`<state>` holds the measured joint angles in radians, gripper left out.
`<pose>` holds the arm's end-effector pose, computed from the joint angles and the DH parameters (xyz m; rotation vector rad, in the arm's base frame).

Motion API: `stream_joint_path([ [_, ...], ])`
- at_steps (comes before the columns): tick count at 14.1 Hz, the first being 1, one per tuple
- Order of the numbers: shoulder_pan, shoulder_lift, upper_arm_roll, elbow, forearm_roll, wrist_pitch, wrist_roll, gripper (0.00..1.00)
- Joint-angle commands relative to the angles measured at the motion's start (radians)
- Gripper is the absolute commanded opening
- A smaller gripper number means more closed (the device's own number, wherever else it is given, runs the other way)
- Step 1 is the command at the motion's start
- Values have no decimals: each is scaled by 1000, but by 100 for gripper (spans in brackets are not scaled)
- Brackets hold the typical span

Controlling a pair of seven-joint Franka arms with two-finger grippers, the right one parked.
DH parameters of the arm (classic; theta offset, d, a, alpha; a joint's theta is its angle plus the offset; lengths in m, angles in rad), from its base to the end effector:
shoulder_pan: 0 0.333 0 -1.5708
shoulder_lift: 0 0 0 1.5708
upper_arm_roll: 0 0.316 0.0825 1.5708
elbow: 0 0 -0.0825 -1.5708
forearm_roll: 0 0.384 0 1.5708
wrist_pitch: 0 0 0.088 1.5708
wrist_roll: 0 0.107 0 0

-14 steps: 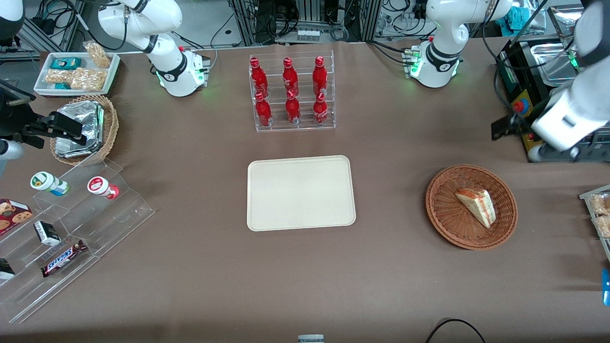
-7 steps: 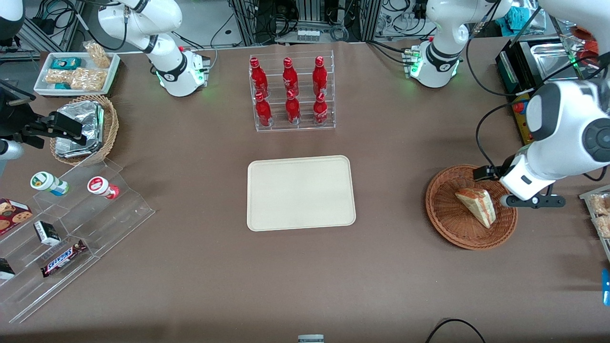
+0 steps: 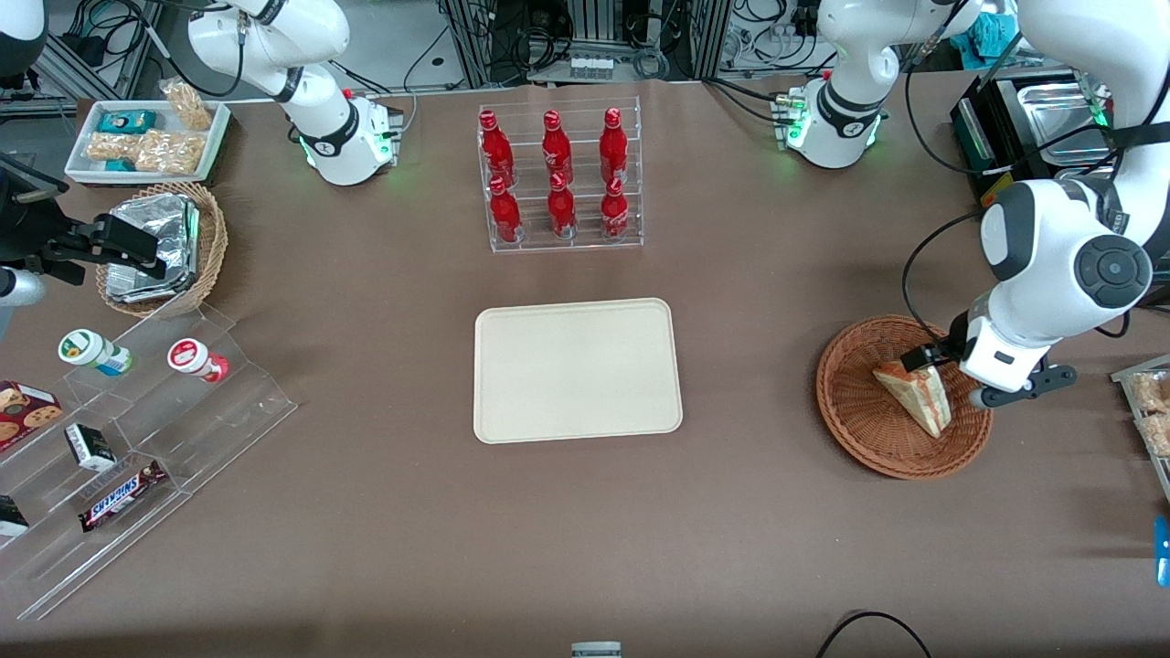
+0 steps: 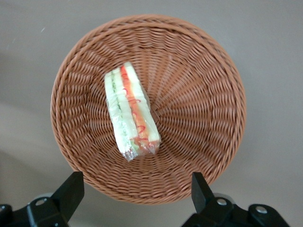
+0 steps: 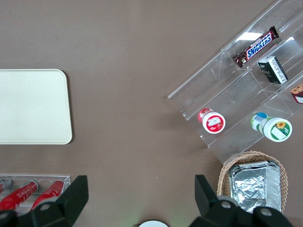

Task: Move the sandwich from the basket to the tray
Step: 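Lower the left gripper and close it on the wrapped sandwich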

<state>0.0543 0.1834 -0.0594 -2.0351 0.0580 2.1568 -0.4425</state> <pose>0.5760 0.0002 0.3507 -3.0284 -0.6210 0.0798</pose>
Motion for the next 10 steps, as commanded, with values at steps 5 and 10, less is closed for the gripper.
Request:
stream_joint_path([
  [5, -2, 68, 27, -25, 8, 141, -278, 100],
  [10, -2, 158, 53, -30, 2, 224, -338, 98],
])
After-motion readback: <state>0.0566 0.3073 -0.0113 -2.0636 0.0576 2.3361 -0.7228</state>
